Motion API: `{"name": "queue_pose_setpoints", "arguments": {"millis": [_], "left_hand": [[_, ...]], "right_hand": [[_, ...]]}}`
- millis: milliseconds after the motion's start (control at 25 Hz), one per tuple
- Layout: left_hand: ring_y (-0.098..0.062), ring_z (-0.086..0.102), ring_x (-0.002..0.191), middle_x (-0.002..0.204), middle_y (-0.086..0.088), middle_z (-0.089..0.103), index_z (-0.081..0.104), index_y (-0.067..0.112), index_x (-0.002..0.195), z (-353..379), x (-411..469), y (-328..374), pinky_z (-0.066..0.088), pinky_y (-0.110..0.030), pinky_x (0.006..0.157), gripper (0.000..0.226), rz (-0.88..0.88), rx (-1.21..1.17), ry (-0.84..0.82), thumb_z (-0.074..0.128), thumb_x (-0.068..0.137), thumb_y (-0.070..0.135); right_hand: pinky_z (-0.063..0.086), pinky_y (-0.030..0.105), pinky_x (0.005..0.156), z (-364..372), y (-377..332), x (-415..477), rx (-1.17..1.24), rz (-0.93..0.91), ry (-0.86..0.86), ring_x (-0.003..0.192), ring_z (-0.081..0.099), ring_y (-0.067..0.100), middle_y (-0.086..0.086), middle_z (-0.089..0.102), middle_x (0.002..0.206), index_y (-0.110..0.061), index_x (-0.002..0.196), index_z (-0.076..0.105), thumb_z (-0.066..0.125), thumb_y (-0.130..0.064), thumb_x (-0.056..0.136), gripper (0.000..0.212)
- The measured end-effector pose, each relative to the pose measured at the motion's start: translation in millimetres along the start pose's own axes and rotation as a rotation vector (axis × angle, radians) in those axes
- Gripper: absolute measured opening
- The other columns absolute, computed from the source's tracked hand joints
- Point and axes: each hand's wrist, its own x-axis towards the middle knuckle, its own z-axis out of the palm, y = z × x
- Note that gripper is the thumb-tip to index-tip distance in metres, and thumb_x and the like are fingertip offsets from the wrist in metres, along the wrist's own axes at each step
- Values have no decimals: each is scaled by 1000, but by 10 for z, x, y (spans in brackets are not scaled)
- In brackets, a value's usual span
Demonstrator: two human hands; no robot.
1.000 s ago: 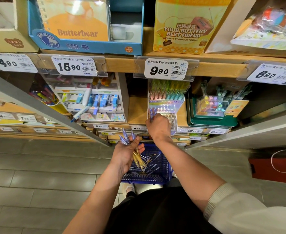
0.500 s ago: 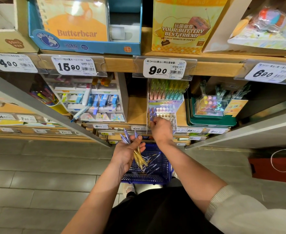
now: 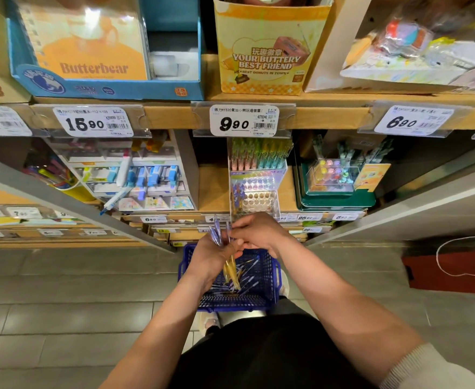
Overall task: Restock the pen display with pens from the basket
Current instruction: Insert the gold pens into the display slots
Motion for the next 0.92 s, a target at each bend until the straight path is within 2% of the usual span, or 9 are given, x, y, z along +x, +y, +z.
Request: {"name": "queue_pose_setpoints", "arguments": {"millis": [80, 200, 320, 360, 440, 520, 600, 720, 920], "left_hand": [[-24, 74, 93, 109, -19, 75, 71, 6, 105, 18, 10, 14, 59, -30, 86, 12, -33, 3, 1, 68, 94, 3], [-26, 68, 95, 114, -20, 68, 67, 1, 103, 22, 44, 47, 58, -36, 90, 11, -164, -214, 49, 57, 100, 1], [-24, 66, 94, 115, -10, 68, 65, 2, 119, 21, 45, 66, 61, -34, 74, 22, -245, -237, 88, 55, 103, 14], [-20, 66, 84, 105, -6, 67, 64, 4, 121, 29, 32, 66, 60, -30, 65, 25, -252, -223, 107, 56, 103, 19], [-13, 54, 60, 80, -3, 56, 61, 3, 121, 41, 5, 64, 49, -23, 47, 28, -243, -227, 135, 56, 103, 23], [-11, 41, 50, 71, -3, 50, 56, 4, 118, 44, 9, 62, 35, -22, 42, 24, -227, -240, 125, 54, 105, 24], [-12, 37, 48, 70, -4, 53, 51, 8, 114, 43, 12, 91, 29, -22, 41, 15, -223, -260, 103, 50, 107, 21], [-15, 37, 47, 75, -12, 61, 42, 12, 108, 28, 13, 137, 29, -24, 41, 2, -224, -321, 84, 41, 108, 14], [-19, 54, 52, 92, -19, 71, 37, 13, 107, 1, -18, 140, 43, -25, 44, 5, -183, -321, 64, 39, 109, 9]], "right_hand": [[61, 24, 77, -92, 15, 16, 106, -55, 38, 89, 75, 16, 8, 75, 103, -12, 107, 72, 79, -15, 86, 22], [62, 30, 82, -256, 22, 42, 153, -215, 205, 83, 75, 15, 8, 76, 97, -8, 110, 71, 74, -15, 91, 21], [59, 25, 81, -357, 32, 79, 104, -391, 463, 75, 72, 12, -1, 75, 82, -22, 96, 70, 70, -17, 94, 5], [58, 23, 80, -376, 43, 103, 70, -443, 537, 77, 72, 12, -4, 74, 81, -28, 92, 68, 70, -18, 94, 10], [54, 16, 79, -400, 77, 162, -14, -513, 614, 81, 70, 3, -10, 72, 85, -25, 96, 70, 71, -18, 93, 8], [48, 5, 80, -386, 102, 223, -136, -560, 650, 82, 65, -9, -13, 71, 91, -15, 108, 72, 72, -17, 93, 15], [46, 0, 79, -356, 138, 298, -210, -579, 663, 83, 66, -4, -10, 71, 95, -9, 112, 72, 72, -16, 93, 20], [50, 6, 83, -293, 176, 387, -286, -610, 634, 87, 69, 3, -4, 75, 98, -10, 112, 73, 72, -16, 93, 20], [58, 23, 78, -175, 193, 533, -441, -630, 597, 77, 71, 9, -2, 77, 91, -14, 107, 76, 71, -16, 93, 14]]}}
